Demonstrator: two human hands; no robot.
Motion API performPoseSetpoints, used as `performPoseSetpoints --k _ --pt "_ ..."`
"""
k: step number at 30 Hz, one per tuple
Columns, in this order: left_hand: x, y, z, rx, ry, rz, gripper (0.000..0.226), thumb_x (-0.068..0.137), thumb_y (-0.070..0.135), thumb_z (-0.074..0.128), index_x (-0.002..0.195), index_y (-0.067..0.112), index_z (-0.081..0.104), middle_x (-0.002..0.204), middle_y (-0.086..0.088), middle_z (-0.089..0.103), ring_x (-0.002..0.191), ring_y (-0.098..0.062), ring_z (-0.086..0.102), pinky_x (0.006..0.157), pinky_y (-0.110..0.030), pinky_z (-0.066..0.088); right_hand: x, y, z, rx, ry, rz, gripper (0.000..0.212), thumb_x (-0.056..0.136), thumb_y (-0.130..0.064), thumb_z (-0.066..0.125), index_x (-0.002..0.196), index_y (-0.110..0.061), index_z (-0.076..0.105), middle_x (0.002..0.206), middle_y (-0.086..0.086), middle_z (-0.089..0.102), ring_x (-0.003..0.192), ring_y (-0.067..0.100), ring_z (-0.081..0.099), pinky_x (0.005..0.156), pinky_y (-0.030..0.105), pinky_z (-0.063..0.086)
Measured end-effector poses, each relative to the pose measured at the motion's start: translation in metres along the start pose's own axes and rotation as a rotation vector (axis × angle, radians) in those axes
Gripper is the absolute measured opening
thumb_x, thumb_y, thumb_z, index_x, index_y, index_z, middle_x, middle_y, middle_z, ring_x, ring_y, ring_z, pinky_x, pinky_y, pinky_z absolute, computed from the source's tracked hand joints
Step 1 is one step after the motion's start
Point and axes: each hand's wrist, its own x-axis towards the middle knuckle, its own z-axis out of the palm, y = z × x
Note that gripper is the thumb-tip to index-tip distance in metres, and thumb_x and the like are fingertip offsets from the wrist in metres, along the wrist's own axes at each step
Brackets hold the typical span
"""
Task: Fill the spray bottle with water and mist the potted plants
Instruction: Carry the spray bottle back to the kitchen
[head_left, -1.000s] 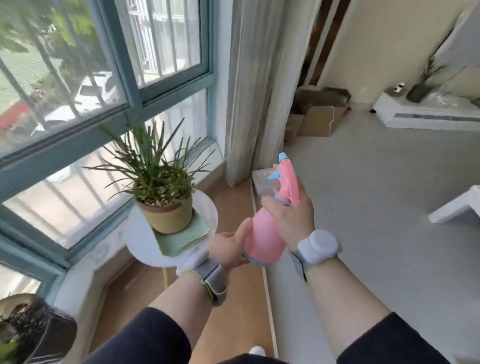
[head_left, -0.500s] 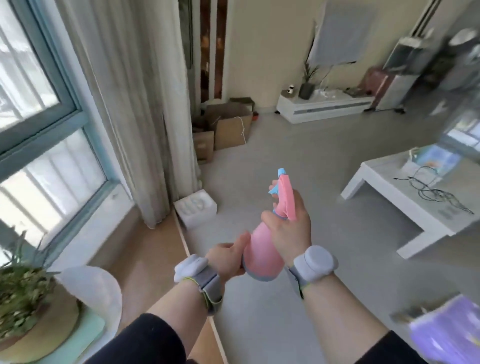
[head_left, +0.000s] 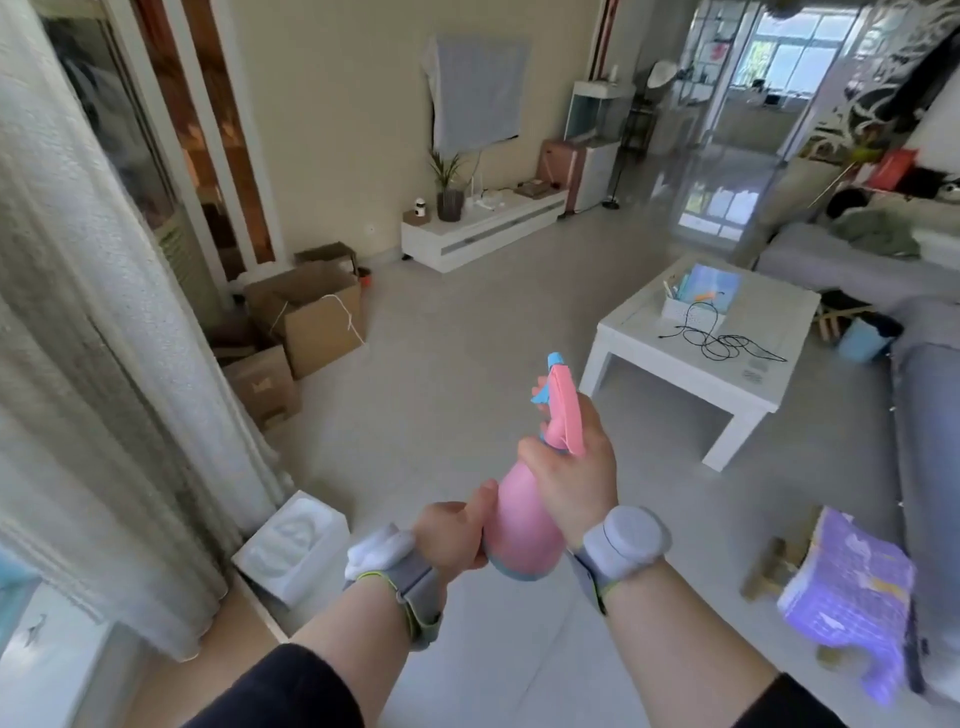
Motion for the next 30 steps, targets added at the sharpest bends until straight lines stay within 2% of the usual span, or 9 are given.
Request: performPoseSetpoints --k 4,9,14,17,20,22,26,30 --pt "0.047 0.025 -0.005 0.003 -0.069 0.007 0.049 0.087 0.051 0.056 0.078 0.004 0.068 0.083 -0.020 0.071 0.072 -0.031 0.067 0.090 -0.043 0.055 0.041 0.005 0.017 -0.003 0.069 0.018 0.048 0.071 0.001 0.055 0.110 -0.027 0.059 0.107 -0.015 0.060 0.086 -0.010 0.054 0.071 -0.002 0.036" --pt "0.118 0.054 0.000 0.019 -0.110 -0.015 0.059 0.088 0.051 0.055 0.092 -0.005 0.072 0.095 -0.023 0.073 0.090 -0.037 0.071 0.089 -0.042 0.056 0.108 0.024 0.036 -0.022 0.123 0.025 0.046 0.074 0.006 0.055 0.110 -0.022 0.060 0.103 -0.013 0.059 0.081 -0.017 0.052 0.067 -0.004 0.033" --pt "0.208 0.079 0.015 0.007 -0.104 0.048 0.050 0.088 0.051 0.056 0.085 0.002 0.068 0.100 -0.027 0.071 0.081 -0.034 0.069 0.090 -0.044 0.055 0.190 0.067 0.055 -0.001 0.130 0.008 0.047 0.071 -0.004 0.056 0.111 -0.027 0.059 0.107 -0.014 0.060 0.087 -0.014 0.053 0.069 -0.003 0.035" --pt "0.260 0.089 0.029 0.016 -0.097 0.074 0.055 0.084 0.056 0.056 0.082 0.003 0.070 0.097 -0.028 0.071 0.085 -0.038 0.071 0.090 -0.047 0.054 0.234 0.093 0.060 0.002 0.129 -0.004 0.048 0.066 -0.011 0.054 0.111 -0.026 0.060 0.109 -0.012 0.061 0.089 -0.012 0.054 0.070 -0.002 0.035" --pt "0.332 0.111 0.054 -0.010 -0.082 0.077 0.060 0.087 0.053 0.055 0.088 -0.005 0.072 0.097 -0.027 0.071 0.093 -0.040 0.069 0.091 -0.046 0.054 0.299 0.123 0.063 0.004 0.142 -0.016 0.048 0.064 -0.013 0.053 0.110 -0.024 0.061 0.108 -0.009 0.061 0.085 -0.012 0.055 0.071 -0.002 0.036" --pt "0.370 0.126 0.069 -0.035 -0.093 0.061 0.059 0.089 0.049 0.055 0.093 -0.007 0.071 0.099 -0.025 0.072 0.093 -0.037 0.070 0.090 -0.044 0.055 0.337 0.136 0.063 -0.010 0.154 -0.020 0.046 0.066 -0.009 0.055 0.109 -0.022 0.061 0.106 -0.008 0.060 0.081 -0.011 0.053 0.068 -0.002 0.035" --pt "0.434 0.158 0.084 -0.074 -0.144 0.035 0.053 0.087 0.052 0.055 0.086 0.002 0.071 0.088 -0.018 0.073 0.077 -0.028 0.067 0.090 -0.043 0.055 0.408 0.152 0.068 -0.036 0.168 -0.007 0.042 0.073 0.003 0.056 0.107 -0.021 0.061 0.104 -0.004 0.059 0.080 -0.012 0.051 0.064 -0.001 0.035" --pt "0.498 0.184 0.090 -0.093 -0.140 0.023 0.059 0.085 0.052 0.057 0.088 -0.005 0.073 0.092 -0.018 0.075 0.086 -0.032 0.072 0.090 -0.042 0.056 0.470 0.164 0.081 -0.073 0.164 0.010 0.039 0.074 0.001 0.056 0.100 -0.028 0.058 0.096 -0.006 0.056 0.073 -0.010 0.050 0.060 0.001 0.035"
